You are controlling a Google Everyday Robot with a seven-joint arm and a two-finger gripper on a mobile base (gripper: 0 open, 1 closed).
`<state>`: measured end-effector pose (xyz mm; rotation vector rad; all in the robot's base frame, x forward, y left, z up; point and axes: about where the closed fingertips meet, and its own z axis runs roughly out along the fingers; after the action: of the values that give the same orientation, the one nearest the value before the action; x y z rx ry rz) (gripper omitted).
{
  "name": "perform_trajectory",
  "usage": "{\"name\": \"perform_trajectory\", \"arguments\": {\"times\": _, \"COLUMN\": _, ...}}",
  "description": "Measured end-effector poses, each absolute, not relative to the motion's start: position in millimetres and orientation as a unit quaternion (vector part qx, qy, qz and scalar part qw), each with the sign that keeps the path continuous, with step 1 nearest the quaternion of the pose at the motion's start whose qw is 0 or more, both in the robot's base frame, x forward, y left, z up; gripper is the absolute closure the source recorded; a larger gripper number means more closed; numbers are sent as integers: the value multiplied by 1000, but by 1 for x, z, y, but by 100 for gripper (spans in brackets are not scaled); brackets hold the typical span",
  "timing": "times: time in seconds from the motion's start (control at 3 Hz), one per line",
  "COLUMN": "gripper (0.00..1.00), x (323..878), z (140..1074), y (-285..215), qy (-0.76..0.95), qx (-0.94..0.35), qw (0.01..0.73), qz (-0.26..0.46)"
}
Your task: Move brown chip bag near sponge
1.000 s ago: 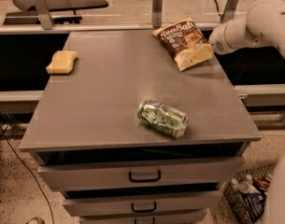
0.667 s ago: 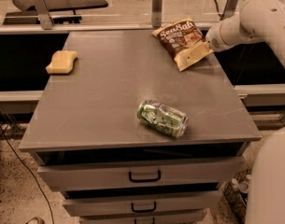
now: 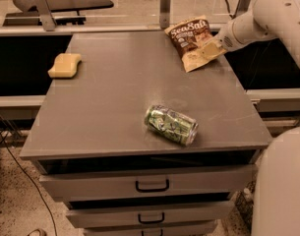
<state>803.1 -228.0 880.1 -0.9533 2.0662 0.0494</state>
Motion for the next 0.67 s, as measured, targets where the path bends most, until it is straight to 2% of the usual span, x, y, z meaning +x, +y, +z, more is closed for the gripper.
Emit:
{"name": "perform_trajectory", "arguments": {"times": 0.33, "gripper": 83, "x": 793, "z": 907, "y": -225, "qy": 808, "qx": -396, "qw": 437, "qz": 13}}
{"name": "perform_trajectory", "arguments": {"times": 0.67, "gripper": 100, "x": 776, "z": 950, "y": -215, "qy": 776, "qx": -421, "qw": 469, "qz": -6}}
